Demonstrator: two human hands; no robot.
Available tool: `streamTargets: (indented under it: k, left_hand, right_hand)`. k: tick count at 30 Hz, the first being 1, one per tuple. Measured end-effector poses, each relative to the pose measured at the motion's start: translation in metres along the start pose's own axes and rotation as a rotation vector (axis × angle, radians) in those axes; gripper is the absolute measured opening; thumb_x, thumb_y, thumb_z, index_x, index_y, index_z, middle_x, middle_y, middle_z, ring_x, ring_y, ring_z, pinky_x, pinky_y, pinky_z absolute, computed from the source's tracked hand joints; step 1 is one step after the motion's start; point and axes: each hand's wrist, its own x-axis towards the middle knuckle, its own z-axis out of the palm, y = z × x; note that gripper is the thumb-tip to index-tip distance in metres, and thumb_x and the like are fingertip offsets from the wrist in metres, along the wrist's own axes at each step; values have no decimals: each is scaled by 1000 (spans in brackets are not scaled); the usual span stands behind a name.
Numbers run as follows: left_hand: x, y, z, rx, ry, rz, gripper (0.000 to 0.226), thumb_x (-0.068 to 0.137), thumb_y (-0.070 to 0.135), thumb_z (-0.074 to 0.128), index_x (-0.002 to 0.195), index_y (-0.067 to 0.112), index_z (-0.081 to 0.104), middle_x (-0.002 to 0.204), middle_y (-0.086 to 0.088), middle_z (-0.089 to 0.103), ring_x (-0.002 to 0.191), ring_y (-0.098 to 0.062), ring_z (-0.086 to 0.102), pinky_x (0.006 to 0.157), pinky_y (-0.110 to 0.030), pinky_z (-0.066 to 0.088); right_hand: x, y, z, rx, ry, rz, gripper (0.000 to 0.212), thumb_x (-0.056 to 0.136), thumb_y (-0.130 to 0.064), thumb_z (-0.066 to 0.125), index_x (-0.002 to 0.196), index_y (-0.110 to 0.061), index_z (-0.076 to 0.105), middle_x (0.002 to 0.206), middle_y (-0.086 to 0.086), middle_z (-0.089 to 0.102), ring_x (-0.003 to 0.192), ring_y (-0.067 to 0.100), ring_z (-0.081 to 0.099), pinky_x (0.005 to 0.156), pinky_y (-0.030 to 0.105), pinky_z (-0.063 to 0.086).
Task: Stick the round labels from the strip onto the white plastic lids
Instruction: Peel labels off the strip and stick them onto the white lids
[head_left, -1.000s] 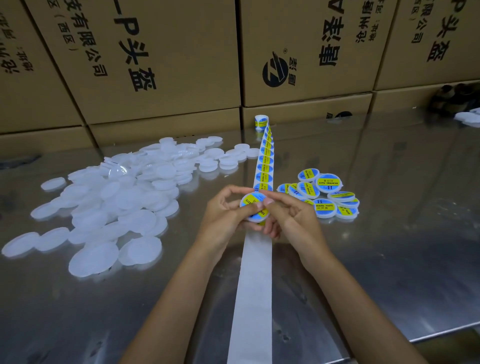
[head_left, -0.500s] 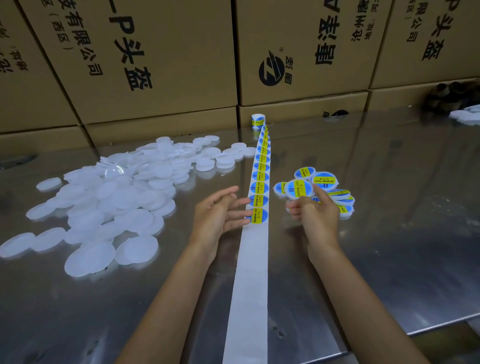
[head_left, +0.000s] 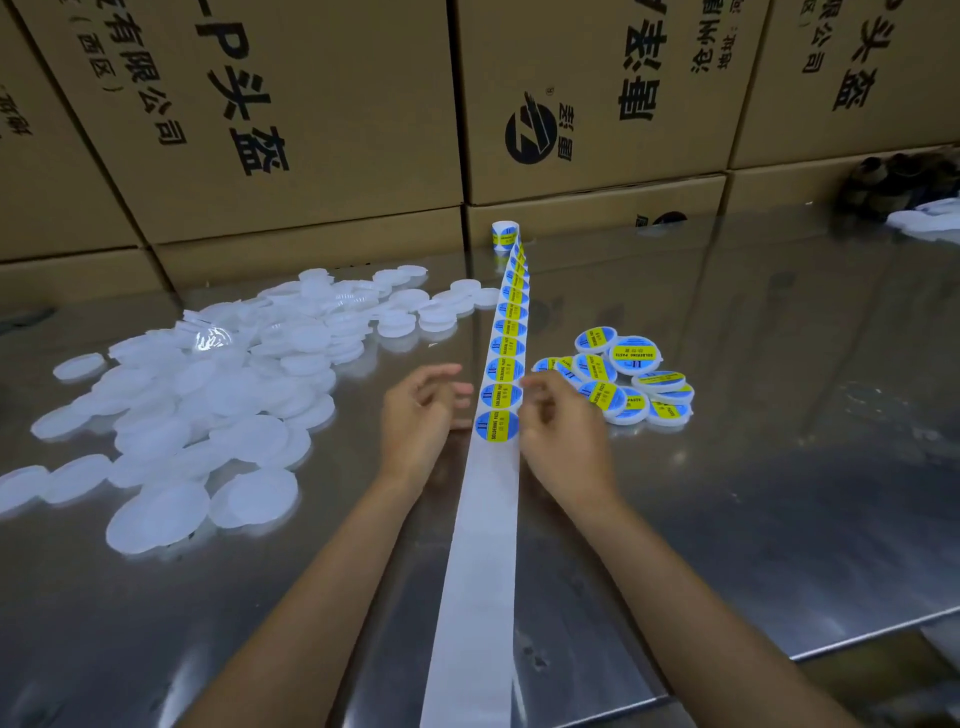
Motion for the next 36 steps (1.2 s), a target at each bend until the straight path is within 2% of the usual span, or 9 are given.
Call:
streamTargets:
  k: [5,9,13,17,20,23,30,34,36]
  left_hand:
    - [44,-7,9,461,-44,291,32,91,2,49,110,18,69,101,4,75,97,-9,68,90,-29,53]
    - [101,-9,19,676,-25,339,28,93,7,48,113,14,67,107,-6,73,105,-24,64,92,-39,50]
    - [160,-11,34,936,-55,327,39,94,8,49,130,12,62,130,-12,65,123,-32,55,100,-42,46]
    - [198,-9,54,1093,-177,377,32,93,7,48,118,15,65,124,-16,66,117,-37,58,94,-42,47]
    - [219,-8,72,1263,-302,390,45,94,11,49,139,14,55,141,-10,57,129,-32,53,106,-39,39]
    - [235,-16,85,1433,-315,441,33,97,17,50,128,14,61,132,-8,62,121,-33,56,105,-37,32]
    - [240,-23,91,1344,-123,484,23,94,9,49,107,7,69,110,-17,70,108,-39,57,101,-39,33]
    - [230,-8,76,995,31,440,21,94,16,52,106,0,60,106,-20,64,99,-38,58,76,-40,43]
    - [221,5,63,874,69,427,20,89,19,56,100,2,61,97,-16,66,92,-34,60,73,-39,44]
  right_hand:
    - [26,3,14,-395,-144,-322,20,89,-7,49,99,-7,66,103,8,66,100,26,54,87,38,43]
    - [38,8,23,-562,-184,-422,17,88,-12,48,95,-9,64,99,8,65,95,29,55,85,40,38]
    - [46,12,28,-495,-141,-410,14,86,-12,52,94,-11,64,97,7,66,95,29,57,86,42,39]
    - [54,15,30,-458,-161,-352,18,87,-14,50,95,-12,65,99,4,68,95,25,58,89,38,38]
    - [57,16,31,-485,-180,-341,18,87,-17,48,92,-14,65,97,2,67,92,24,58,94,35,35]
    - [60,19,33,-511,-161,-330,17,87,-20,47,87,-17,63,92,0,66,87,22,58,93,35,35]
    - [62,22,34,-512,-159,-315,18,87,-22,45,85,-18,63,91,-1,67,87,21,58,98,37,34]
    - [62,23,33,-525,-127,-307,20,87,-23,43,85,-20,63,91,-4,68,89,19,58,107,35,21]
    - [62,24,32,-535,-118,-302,20,87,-23,44,86,-21,64,91,-5,69,91,19,59,109,36,19]
